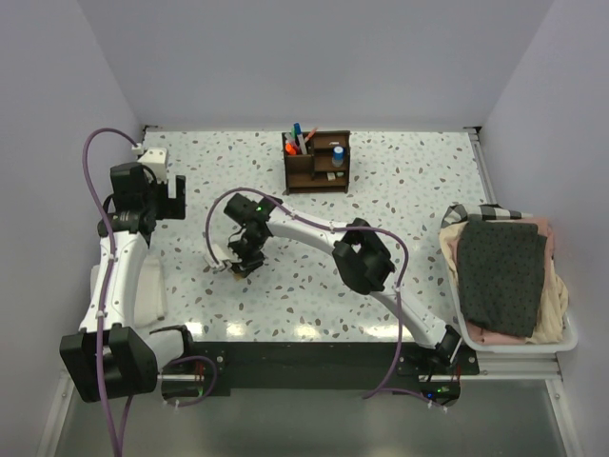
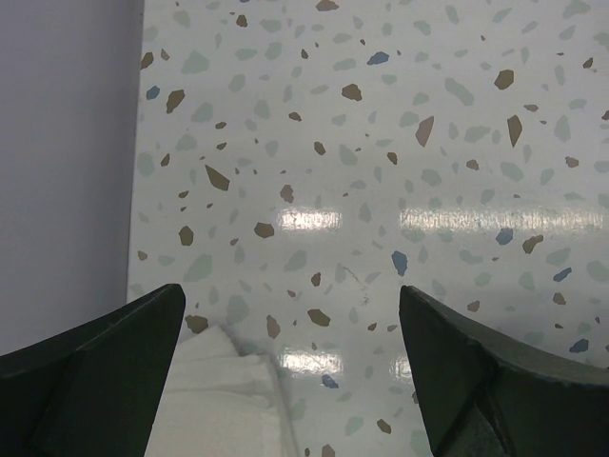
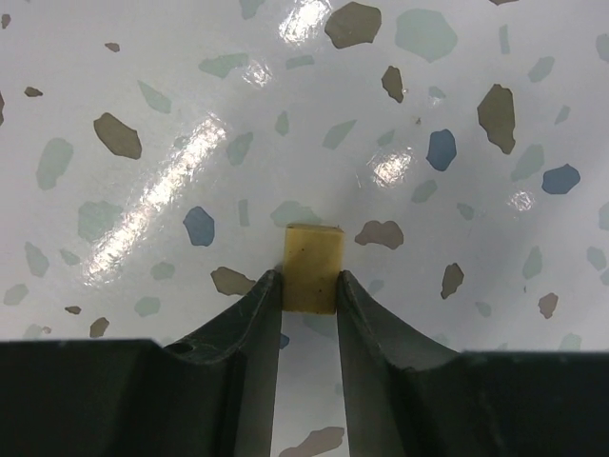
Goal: Sort the stationery into containers
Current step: Pick up the stationery from the center of the board.
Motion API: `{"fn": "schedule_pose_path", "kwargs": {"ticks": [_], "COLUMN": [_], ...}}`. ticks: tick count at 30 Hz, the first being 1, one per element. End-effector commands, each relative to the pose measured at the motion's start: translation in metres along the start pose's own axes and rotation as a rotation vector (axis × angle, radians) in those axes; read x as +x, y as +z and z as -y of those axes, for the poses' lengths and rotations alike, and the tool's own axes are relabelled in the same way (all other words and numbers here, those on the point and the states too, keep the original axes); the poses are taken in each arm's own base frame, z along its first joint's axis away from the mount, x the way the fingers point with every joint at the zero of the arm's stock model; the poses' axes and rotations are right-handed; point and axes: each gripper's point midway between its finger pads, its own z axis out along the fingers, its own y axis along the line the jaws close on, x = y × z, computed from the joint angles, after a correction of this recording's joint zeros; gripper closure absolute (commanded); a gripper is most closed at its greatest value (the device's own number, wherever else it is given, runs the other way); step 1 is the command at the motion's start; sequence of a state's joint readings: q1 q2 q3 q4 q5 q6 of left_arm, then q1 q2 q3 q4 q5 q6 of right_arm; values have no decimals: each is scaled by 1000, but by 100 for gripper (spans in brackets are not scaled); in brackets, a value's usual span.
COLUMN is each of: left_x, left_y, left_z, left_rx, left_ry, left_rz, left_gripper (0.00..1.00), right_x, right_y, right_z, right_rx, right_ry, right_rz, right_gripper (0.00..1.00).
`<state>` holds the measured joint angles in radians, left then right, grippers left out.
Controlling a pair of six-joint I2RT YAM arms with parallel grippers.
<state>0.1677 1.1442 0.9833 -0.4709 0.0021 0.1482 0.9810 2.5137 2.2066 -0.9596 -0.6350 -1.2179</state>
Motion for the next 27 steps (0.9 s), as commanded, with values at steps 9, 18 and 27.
{"fn": "schedule_pose_path", "kwargs": {"ticks": [9,18,27], "left_x": [-33,-54,-65], "left_y": [7,14,17], "left_z": [8,8,11], "left_rx": [55,71,94], "left_ry": [-26,-33,-46], "left_rz": [78,113,131], "left_gripper": [0,0,0], "right_x": [23,58,119], "right_y": [-72,-170,-245], "right_z": [22,46,67], "right_rx": [445,844,1156], "right_ry": [805,1001,1182], "right_rz": [51,43,19], "right_gripper": [78,82,97]}}
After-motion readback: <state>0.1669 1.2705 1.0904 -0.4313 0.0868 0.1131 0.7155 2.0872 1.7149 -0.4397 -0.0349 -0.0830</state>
